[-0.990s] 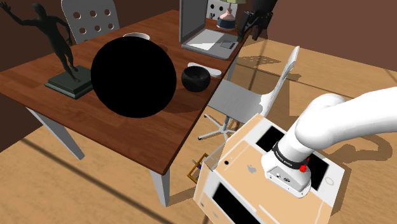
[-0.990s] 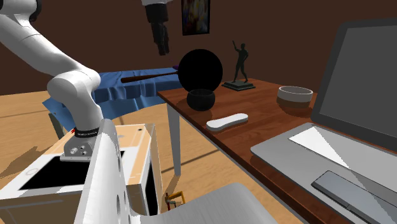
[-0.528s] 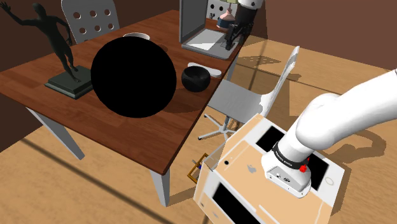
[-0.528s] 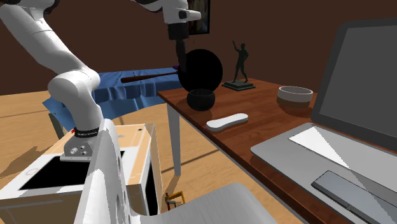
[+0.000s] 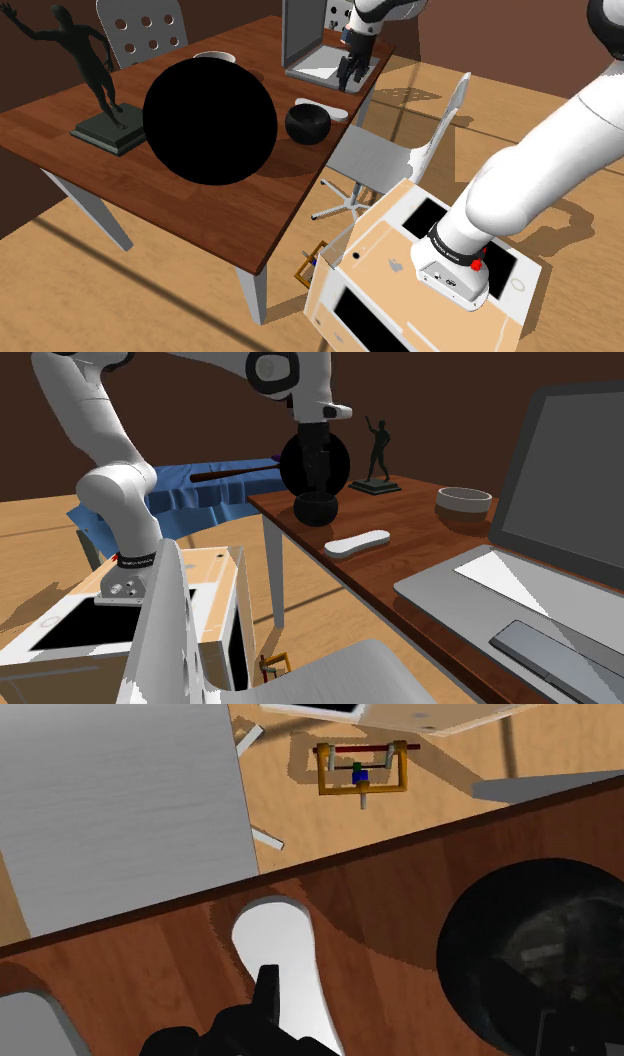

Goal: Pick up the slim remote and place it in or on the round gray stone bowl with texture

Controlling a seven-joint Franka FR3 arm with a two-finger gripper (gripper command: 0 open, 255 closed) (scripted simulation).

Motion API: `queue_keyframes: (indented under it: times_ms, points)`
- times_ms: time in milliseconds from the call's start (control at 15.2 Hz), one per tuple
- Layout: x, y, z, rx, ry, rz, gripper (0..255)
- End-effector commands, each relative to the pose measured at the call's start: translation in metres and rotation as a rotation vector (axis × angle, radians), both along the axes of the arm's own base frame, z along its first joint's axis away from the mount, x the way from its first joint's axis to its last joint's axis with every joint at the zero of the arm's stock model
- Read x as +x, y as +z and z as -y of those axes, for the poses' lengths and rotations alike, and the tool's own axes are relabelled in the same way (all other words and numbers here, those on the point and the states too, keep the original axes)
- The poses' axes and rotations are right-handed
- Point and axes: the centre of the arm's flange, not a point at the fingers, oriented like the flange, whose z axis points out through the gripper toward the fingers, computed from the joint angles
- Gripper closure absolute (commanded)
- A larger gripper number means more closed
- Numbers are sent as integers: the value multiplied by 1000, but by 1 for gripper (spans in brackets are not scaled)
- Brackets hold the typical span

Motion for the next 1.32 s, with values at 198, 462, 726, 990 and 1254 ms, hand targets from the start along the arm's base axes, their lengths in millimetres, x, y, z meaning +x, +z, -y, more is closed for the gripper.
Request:
queue_keyframes:
  times_ms: [198,462,726,990,1254]
  points:
    - [55,-45,11,-14,92,-22,0]
    - [96,-81,15,-25,163,-39,0]
    - [128,-110,17,-33,220,-53,0]
    - [128,-131,17,-33,220,-53,0]
    - [128,-150,17,-33,220,-53,0]
